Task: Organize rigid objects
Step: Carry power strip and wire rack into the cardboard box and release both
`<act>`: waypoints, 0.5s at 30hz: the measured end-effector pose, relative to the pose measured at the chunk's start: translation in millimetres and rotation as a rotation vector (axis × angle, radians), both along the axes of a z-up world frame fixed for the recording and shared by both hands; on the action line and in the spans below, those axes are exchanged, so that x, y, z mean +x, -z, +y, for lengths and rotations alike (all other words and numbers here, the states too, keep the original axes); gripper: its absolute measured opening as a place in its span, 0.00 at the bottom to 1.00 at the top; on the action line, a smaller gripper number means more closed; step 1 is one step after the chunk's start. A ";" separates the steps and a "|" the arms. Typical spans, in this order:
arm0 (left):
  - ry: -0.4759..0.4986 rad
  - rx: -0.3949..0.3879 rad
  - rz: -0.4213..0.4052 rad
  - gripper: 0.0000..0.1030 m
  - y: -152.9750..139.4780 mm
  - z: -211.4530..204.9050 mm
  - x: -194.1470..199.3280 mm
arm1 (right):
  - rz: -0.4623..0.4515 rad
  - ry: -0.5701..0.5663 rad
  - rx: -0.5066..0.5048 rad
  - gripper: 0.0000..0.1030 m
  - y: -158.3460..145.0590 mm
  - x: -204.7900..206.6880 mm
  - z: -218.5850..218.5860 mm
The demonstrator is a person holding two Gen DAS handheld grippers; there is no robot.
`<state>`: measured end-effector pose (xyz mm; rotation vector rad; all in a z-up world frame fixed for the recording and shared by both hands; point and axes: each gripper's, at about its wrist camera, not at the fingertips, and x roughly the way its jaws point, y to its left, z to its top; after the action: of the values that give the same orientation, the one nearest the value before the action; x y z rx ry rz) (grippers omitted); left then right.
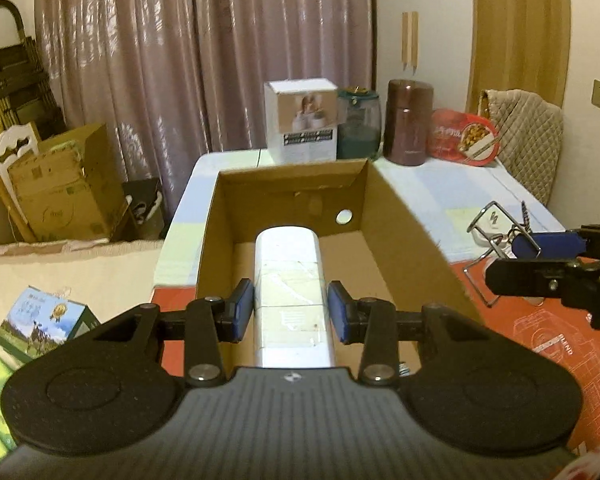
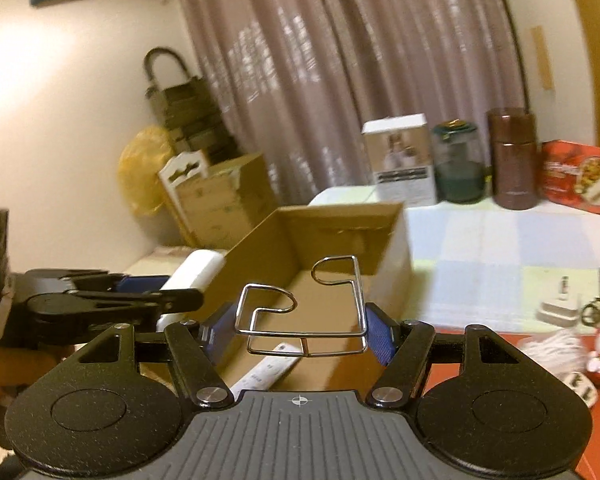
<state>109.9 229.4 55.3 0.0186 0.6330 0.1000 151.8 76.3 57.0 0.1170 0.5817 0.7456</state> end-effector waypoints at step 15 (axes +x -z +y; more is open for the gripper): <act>-0.023 -0.028 0.057 0.34 33.1 17.3 3.3 | 0.051 -0.068 -0.095 0.63 26.6 12.9 43.4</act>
<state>113.2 246.7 22.2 -0.0132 0.6915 0.1129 164.7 119.7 30.4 0.0284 0.6714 0.7807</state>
